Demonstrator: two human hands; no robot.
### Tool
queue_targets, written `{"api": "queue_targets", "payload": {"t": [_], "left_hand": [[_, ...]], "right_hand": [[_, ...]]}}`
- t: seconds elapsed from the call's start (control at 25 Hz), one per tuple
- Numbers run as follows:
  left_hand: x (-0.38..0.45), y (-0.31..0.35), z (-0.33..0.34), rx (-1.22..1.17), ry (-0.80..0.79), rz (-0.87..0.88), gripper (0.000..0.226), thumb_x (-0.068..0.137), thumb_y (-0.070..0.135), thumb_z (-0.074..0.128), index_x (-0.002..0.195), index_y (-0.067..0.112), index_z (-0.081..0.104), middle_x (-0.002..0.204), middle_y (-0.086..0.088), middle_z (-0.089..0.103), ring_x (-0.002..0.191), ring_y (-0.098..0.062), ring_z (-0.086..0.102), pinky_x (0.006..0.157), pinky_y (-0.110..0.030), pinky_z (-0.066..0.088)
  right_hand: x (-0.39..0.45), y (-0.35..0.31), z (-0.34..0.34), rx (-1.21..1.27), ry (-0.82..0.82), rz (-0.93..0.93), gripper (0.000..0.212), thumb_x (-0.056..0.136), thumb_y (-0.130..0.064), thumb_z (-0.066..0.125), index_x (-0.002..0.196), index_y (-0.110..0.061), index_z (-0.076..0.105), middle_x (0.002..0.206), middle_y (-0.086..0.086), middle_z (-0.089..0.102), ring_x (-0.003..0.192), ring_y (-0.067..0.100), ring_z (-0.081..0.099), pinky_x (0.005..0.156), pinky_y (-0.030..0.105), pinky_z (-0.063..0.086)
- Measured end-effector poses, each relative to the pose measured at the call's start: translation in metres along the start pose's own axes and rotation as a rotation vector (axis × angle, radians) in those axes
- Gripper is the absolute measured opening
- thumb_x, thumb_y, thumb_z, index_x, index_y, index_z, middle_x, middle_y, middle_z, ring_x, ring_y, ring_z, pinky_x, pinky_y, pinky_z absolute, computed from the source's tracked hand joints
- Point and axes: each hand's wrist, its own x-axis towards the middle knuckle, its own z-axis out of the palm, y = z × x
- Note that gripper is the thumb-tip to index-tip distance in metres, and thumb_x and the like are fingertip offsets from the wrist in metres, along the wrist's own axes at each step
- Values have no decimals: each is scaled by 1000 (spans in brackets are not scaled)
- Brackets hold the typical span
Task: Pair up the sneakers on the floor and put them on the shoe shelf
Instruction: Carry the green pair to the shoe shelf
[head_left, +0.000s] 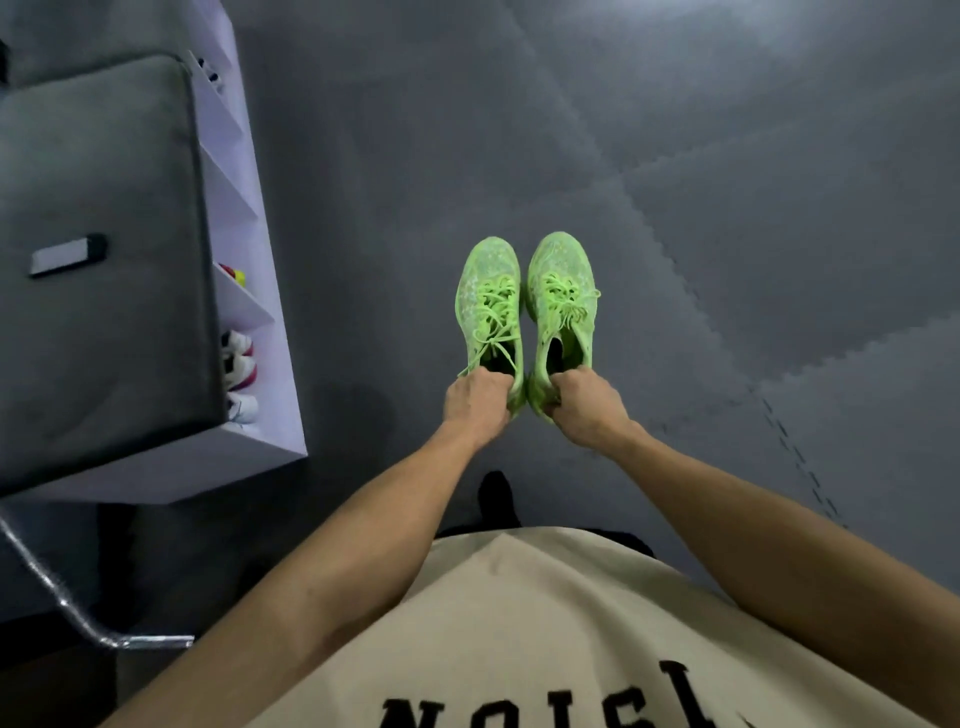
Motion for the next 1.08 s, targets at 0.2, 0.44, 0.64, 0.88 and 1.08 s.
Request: {"api": "queue_targets", "payload": {"t": [0.2,0.44,0.64,0.88,1.08], "left_hand": [[124,-19,-63,21,8,-2,14,84,13,60,97,15,65,103,-13,61,96,-34,63,80,-37,50],[282,-31,-113,31,4,-56,10,85,16,63,94,15,62,103,-11,60,96,-32,62,78,-37,49],[404,-24,-165,-4,31,-124,7,86,17,64,92,15,63,99,-10,61,94,-31,63,74,-36,47],[531,-33,-221,-31,64,-180,6,86,17,62,91,16,62,100,-12,60,94,-33,62,74,-36,48],[649,-68,-261,-48,67,-194,4,86,17,61,90,16,62,100,-11,60,94,-32,62,73,-35,47]], "right_hand": [[127,-7,-64,28,7,-15,11,84,-16,58,76,-11,52,93,18,61,86,38,61,64,33,41],[284,6,-130,21,1,-67,11,84,-14,55,86,-6,62,94,17,61,87,38,61,65,34,42],[406,22,-208,-10,-53,-126,10,84,-15,55,75,-12,55,90,16,61,85,38,62,63,33,40],[542,21,-280,-42,-67,-182,11,85,-15,55,75,-11,51,94,18,62,87,38,61,65,33,40],[668,5,-322,-66,-65,-197,17,84,-14,56,71,-11,46,93,17,61,89,38,61,65,32,40]]}}
